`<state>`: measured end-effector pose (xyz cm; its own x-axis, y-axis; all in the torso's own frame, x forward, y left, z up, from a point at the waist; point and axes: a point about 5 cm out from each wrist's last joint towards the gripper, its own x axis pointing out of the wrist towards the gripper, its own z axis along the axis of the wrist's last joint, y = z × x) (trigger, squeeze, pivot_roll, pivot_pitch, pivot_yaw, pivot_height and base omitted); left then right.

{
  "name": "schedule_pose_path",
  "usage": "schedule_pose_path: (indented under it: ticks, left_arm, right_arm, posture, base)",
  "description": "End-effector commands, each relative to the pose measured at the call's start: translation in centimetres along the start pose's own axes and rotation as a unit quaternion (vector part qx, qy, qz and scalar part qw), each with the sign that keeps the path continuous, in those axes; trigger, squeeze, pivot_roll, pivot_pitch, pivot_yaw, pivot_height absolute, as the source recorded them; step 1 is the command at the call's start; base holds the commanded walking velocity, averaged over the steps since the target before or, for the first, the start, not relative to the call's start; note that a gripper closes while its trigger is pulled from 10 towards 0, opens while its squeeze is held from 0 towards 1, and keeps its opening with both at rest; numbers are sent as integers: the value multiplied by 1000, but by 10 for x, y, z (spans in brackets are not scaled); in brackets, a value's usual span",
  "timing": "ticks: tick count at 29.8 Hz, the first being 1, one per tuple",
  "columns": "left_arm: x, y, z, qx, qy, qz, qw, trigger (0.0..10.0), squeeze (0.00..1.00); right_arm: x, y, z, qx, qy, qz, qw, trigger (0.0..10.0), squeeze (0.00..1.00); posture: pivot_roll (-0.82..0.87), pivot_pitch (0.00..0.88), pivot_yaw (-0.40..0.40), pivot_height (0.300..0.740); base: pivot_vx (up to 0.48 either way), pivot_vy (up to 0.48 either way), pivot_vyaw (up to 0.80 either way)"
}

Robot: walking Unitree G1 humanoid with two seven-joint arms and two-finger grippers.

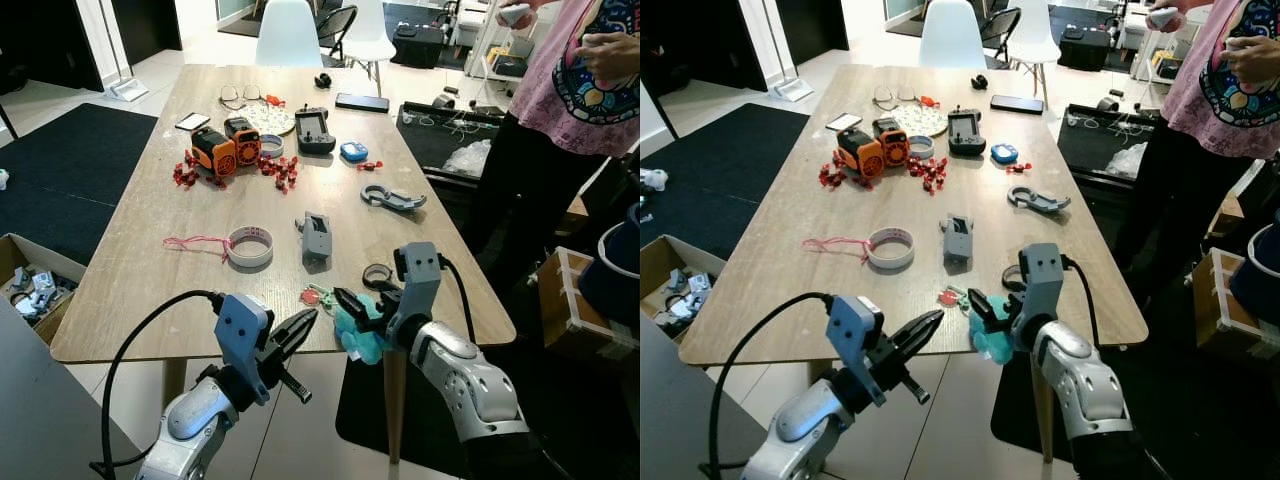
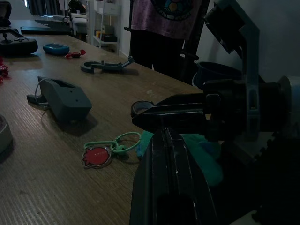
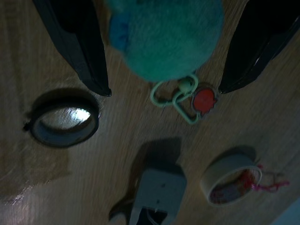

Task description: Hang keys on a hook

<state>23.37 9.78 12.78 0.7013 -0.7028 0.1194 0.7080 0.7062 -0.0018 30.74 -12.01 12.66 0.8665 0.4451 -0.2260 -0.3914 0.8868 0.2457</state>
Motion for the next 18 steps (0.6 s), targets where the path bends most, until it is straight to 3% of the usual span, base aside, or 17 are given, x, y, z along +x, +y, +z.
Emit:
schedule_pose_path:
  ticks: [1,6,18]
  left_arm:
    - [-1,-2,-5,-6,13,0,1000,10000,0]
    - [0,-2,-6,-5,16,-2,1000,10000,0]
    - [0,-2,-7,-4,18,-1,1000,10000,0]
  right_arm:
    - [-2,0,-6,4,15,-2,1000,10000,0]
    - [-1,-3,-13,-26,41,-21,999,10000,0]
    - [1,-10,-18,-45,62,-41,996,10000,0]
  posture:
    - [63,45,-49,740]
    - [65,41,-49,740]
    - [66,41,-49,740]
  base:
    - [0,0,0]
    - [0,0,0]
    - [0,0,0]
